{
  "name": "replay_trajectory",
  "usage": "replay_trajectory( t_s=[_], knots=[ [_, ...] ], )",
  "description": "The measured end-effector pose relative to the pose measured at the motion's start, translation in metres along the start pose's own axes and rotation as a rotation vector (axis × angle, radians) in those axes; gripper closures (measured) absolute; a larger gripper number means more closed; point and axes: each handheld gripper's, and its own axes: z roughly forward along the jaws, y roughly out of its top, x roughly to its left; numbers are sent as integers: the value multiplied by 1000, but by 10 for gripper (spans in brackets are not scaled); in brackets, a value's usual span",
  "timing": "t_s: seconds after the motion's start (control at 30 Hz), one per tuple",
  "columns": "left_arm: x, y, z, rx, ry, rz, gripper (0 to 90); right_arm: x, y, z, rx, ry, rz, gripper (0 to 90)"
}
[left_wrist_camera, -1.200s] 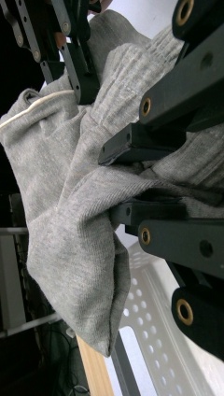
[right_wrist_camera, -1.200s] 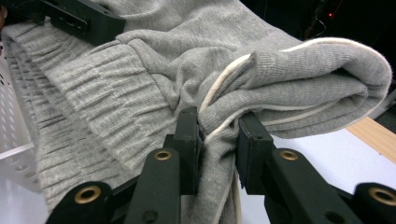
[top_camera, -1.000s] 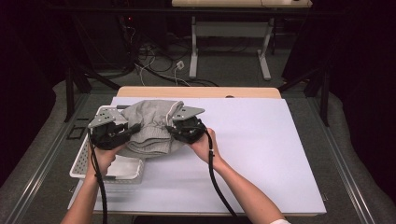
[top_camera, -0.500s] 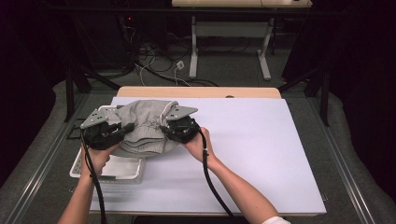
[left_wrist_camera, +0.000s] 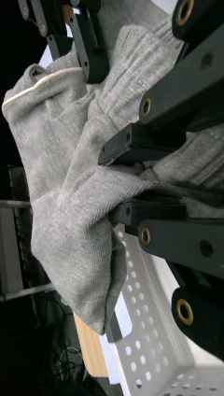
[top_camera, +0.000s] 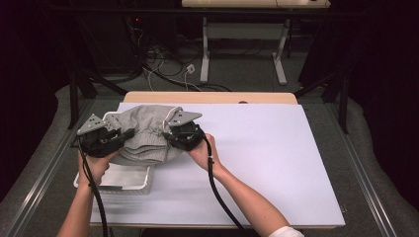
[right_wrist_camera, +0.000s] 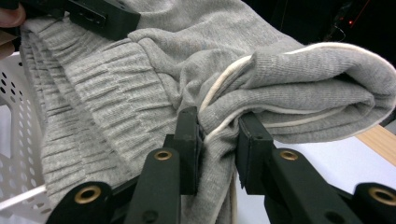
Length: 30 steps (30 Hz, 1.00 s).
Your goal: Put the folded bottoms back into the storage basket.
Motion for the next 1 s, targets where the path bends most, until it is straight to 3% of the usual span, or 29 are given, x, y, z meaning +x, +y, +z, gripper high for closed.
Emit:
replay_trajectory(
  t_s=[0.7,1.0],
  knots=[
    [16,1,-13,33,35,-3,721,12,8,20,1,26,2,724],
    [27,-1,-17,45,26,-24,722,17,13,26,2,36,-6,724]
  ],
)
